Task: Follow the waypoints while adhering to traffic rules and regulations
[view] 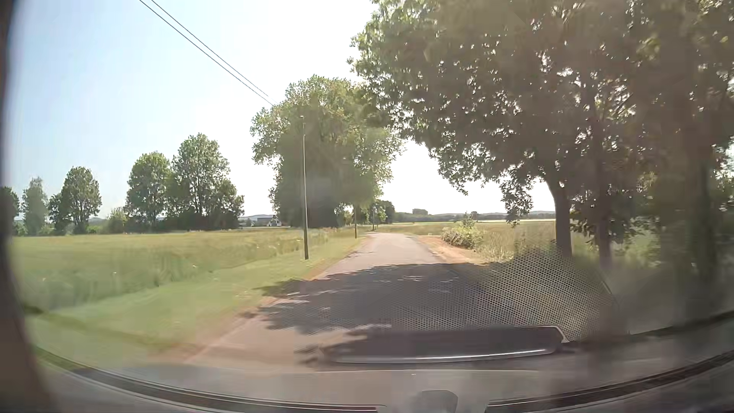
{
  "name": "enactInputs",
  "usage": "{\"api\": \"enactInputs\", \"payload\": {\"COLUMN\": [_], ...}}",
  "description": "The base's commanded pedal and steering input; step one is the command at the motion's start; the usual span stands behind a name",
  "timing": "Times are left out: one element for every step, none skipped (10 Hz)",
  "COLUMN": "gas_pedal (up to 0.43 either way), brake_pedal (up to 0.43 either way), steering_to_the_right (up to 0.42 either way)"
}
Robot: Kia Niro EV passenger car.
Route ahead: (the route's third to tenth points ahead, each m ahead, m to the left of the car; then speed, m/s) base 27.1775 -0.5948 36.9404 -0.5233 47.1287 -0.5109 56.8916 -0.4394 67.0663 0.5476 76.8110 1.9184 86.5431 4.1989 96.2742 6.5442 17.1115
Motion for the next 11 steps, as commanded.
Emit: {"api": "enactInputs", "payload": {"gas_pedal": [0.24, 0.228, 0.209, 0.197, 0.197, 0.197, 0.197, 0.197, 0.197, 0.189, 0.138], "brake_pedal": [0.006, 0.006, 0.006, 0.006, 0.006, 0.006, 0.006, 0.006, 0.006, 0.006, 0.006], "steering_to_the_right": [0.003, 0.002, 0.0, 0.0, 0.0, 0.0, 0.0, 0.0, 0.0, -0.001, -0.002]}}
